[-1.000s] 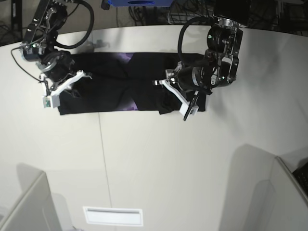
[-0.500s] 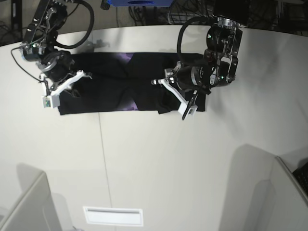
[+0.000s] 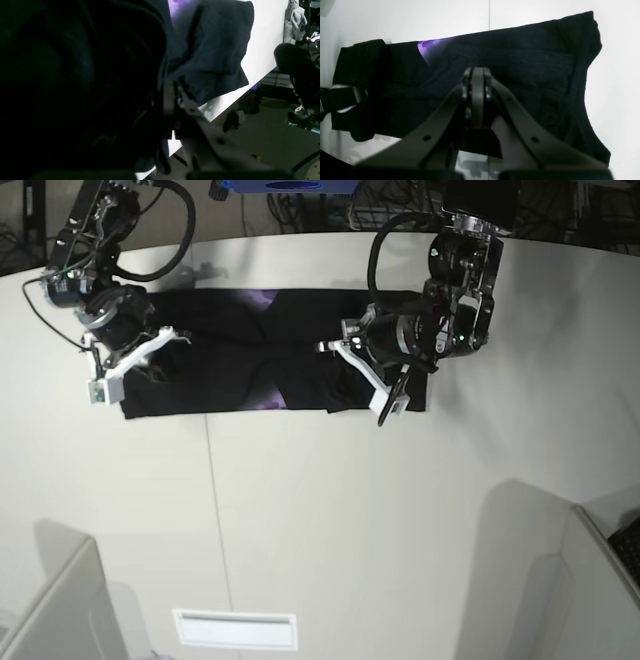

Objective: Fold the T-shirt properly
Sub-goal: 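Lay the folded end onto the strip middle with the left gripper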

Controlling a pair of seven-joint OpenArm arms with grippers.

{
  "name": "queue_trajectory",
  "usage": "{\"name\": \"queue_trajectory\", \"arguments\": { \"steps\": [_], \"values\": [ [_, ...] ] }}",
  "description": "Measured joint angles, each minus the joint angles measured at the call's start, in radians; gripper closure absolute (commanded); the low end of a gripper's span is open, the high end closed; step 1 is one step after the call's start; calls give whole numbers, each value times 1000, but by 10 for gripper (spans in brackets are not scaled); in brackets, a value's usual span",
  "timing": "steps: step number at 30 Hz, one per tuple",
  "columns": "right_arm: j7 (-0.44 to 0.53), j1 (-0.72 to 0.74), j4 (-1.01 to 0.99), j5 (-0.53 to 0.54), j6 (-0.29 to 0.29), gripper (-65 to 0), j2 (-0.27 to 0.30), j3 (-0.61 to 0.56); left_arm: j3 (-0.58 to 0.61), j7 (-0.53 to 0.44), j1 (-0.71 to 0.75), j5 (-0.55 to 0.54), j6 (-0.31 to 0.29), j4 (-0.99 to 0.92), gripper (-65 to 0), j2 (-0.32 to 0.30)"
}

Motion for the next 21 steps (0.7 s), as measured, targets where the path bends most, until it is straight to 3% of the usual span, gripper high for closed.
{"name": "queue_trajectory", "arguments": {
  "steps": [18,21],
  "values": [
    [0,0,0,0,0,0,0,0,0,0,-3,0,0,-57,0,0],
    [0,0,0,0,0,0,0,0,0,0,-6,-1,0,-57,-71,0]
  ]
}}
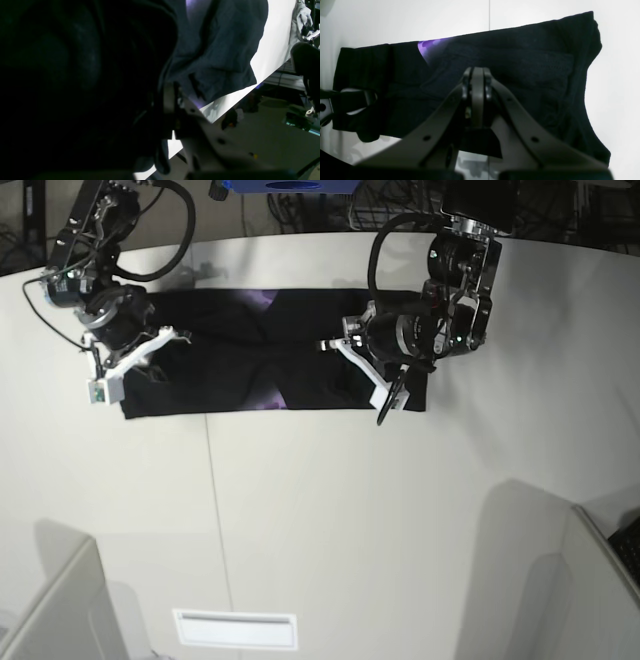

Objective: Fold the T-shirt properly
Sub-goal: 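Lay the folded end onto the strip middle with the left gripper, then release the shirt and raise both grippers away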

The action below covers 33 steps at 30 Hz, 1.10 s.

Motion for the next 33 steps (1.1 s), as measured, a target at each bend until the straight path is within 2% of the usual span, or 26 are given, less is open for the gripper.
{"name": "queue_trajectory", "arguments": {
  "steps": [8,10,14,18,20,21,22,23,26,29,30,31,33],
  "values": [
    [0,0,0,0,0,0,0,0,2,0,-3,1,0,0,-342,30],
    [0,0,0,0,0,0,0,0,2,0,-5,0,0,0,-385,39],
    [0,0,0,0,0,0,0,0,1,-2,-35,0,-2,-14,-406,63],
    [1,1,0,0,0,0,0,1,90,2,-79,0,-5,-38,-395,73],
    [-1,3,0,26,0,0,-8,35,90,4,-74,-11,-5,9,-390,65],
    [-2,7,0,26,0,0,-14,76,63,3,-60,-28,-7,40,-365,45],
    [3,10,0,18,0,0,-14,115,14,1,-36,-30,-15,75,-324,23],
    [2,11,0,2,0,0,-13,150,-53,-4,1,-24,-15,109,-257,-4],
    [-16,11,-1,7,-2,-6,-15,209,-290,-7,113,16,3,167,0,-79],
    [-127,58,-10,18,5,-323,-22,266,-453,6,177,-1,-9,185,0,-142],
    [-150,75,-21,19,13,-395,-19,286,-500,-5,200,-8,-13,187,0,-153],
    [-187,97,-44,14,59,-441,-16,306,-541,-11,224,-12,-15,189,0,-168],
    [-244,145,-113,13,169,-452,-15,348,-615,-1,277,4,-12,190,0,-201]
  ]
}}
